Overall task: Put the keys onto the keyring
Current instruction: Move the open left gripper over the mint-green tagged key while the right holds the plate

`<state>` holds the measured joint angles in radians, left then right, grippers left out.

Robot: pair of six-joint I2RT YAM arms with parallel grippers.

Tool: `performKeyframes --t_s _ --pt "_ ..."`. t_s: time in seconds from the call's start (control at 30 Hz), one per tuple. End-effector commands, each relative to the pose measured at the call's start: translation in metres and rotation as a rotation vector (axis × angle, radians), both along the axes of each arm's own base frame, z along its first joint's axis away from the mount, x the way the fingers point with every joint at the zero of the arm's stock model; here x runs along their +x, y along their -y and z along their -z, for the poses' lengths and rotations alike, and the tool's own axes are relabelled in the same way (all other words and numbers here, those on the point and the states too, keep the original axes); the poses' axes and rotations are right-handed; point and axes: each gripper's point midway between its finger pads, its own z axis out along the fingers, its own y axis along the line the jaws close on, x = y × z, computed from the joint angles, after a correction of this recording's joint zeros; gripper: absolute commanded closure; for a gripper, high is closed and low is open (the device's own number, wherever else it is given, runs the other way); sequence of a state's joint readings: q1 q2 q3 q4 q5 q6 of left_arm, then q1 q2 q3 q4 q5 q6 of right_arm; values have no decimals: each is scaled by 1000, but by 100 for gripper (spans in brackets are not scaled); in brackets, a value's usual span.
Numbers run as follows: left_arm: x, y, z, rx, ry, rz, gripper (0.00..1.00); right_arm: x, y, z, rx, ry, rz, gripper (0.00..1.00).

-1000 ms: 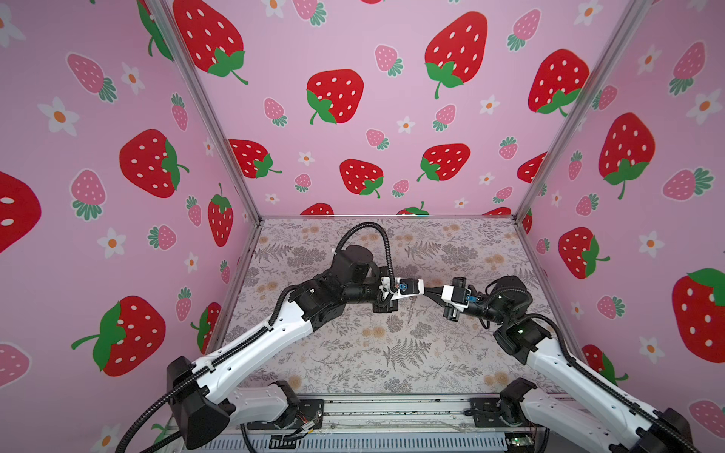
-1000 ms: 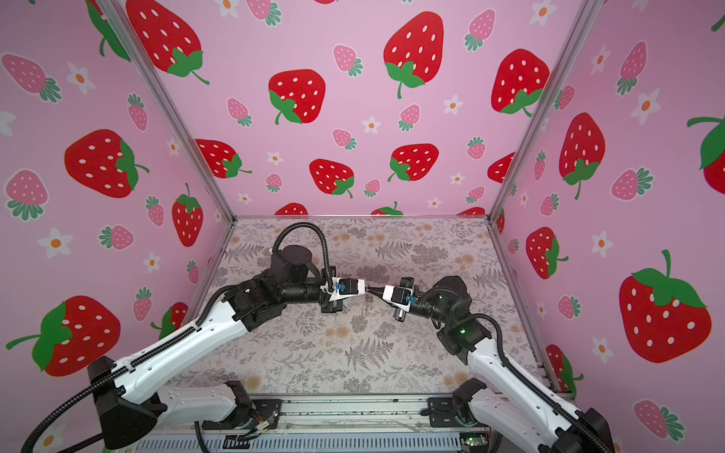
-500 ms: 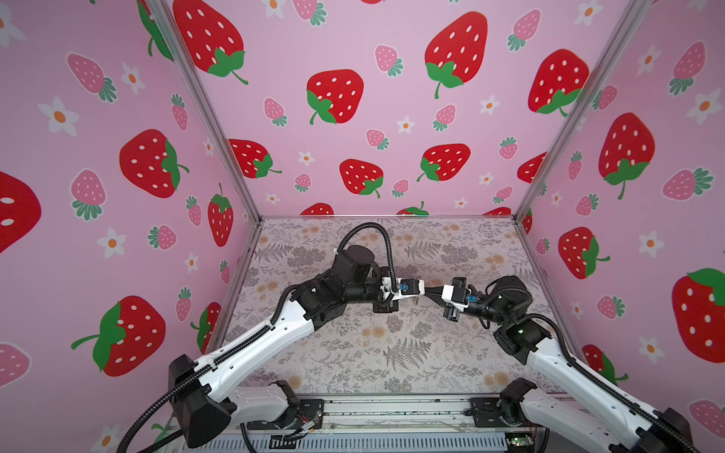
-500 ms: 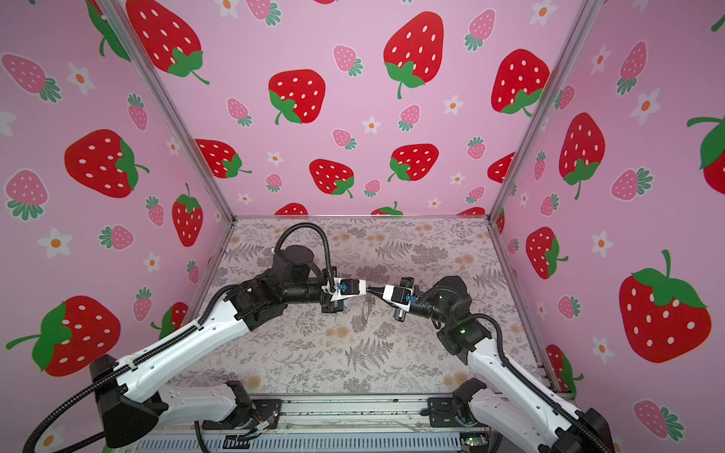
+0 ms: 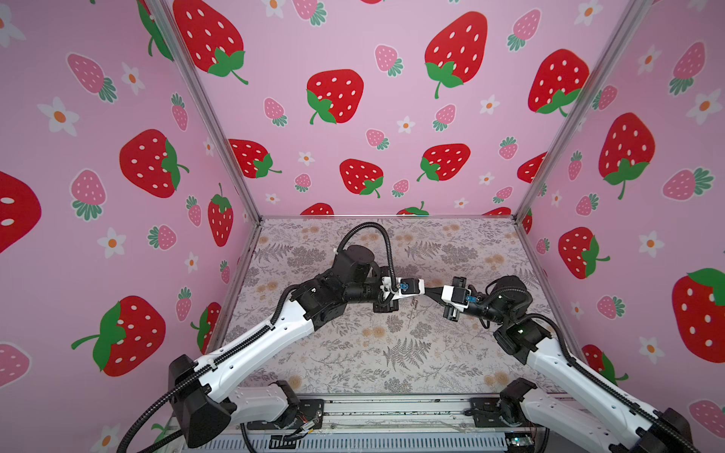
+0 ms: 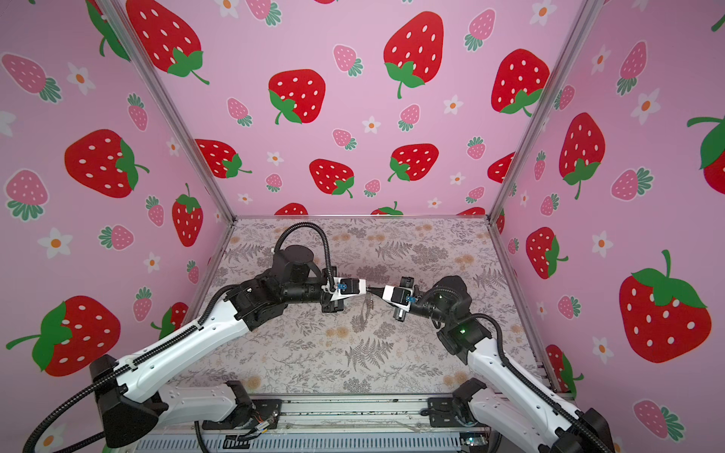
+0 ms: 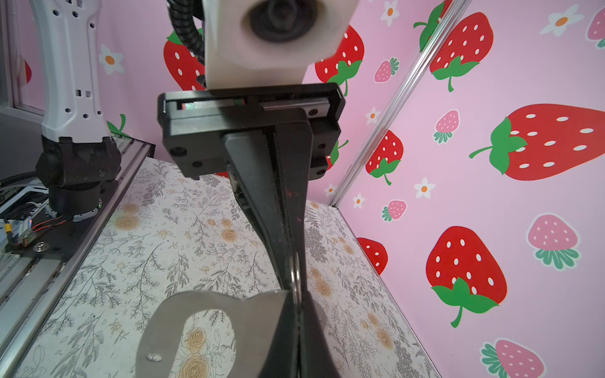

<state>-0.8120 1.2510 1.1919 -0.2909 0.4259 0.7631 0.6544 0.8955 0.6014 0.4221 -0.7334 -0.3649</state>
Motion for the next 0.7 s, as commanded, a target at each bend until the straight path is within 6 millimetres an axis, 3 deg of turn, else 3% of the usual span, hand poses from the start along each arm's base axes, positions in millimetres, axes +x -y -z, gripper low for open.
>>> performKeyframes --t_s 0.0,0.17,0.33,0.5,0.67 --pt "0 3 -30 -69 55 6 87 -1 -1 -14 19 51 -4 97" --pt "11 -10 -30 -94 11 -70 70 5 0 -10 13 56 32 98" --pt "33 -42 -20 -140 -72 -207 60 18 3 -2 6 47 106 98" --pt "77 -90 3 -206 -245 -528 52 24 6 5 -2 47 148 97" --pt "118 -143 55 -126 -459 -921 55 26 11 12 -23 54 183 97"
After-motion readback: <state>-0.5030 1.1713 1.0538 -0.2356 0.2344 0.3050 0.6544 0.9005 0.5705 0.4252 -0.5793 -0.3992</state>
